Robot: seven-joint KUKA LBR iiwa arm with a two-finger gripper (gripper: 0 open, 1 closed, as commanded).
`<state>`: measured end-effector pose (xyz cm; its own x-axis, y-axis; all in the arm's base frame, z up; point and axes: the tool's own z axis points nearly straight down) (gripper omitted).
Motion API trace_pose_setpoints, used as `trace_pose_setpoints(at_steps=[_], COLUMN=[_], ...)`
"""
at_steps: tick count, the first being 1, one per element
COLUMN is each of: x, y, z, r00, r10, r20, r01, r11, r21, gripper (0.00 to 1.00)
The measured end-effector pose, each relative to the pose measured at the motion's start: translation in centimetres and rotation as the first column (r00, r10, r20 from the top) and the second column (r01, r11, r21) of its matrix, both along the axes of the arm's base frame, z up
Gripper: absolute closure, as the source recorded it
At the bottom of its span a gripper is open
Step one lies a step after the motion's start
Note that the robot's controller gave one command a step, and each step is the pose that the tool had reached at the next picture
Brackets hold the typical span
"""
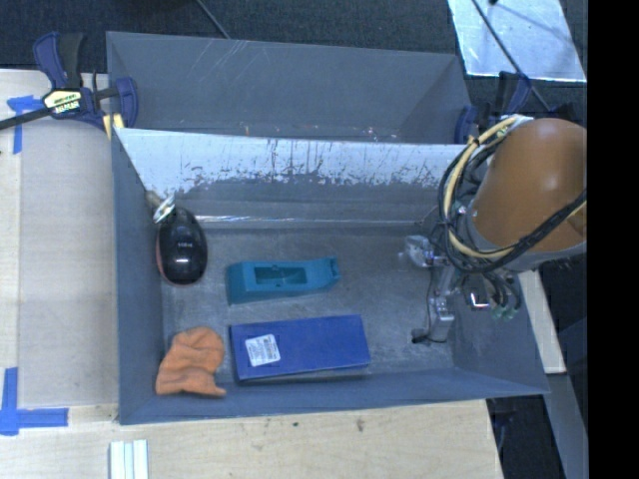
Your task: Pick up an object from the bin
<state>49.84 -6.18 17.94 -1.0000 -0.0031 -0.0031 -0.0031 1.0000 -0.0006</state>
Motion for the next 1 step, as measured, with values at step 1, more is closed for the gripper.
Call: trace_pose_setpoints(at_steps=[1], x=[0.00], y=[0.00], z=[0.00], r00=[1.000], r10=[0.000], r20=[0.000], r01=[0.000], r11=[1.000], r21=[0.000], gripper=[0.00])
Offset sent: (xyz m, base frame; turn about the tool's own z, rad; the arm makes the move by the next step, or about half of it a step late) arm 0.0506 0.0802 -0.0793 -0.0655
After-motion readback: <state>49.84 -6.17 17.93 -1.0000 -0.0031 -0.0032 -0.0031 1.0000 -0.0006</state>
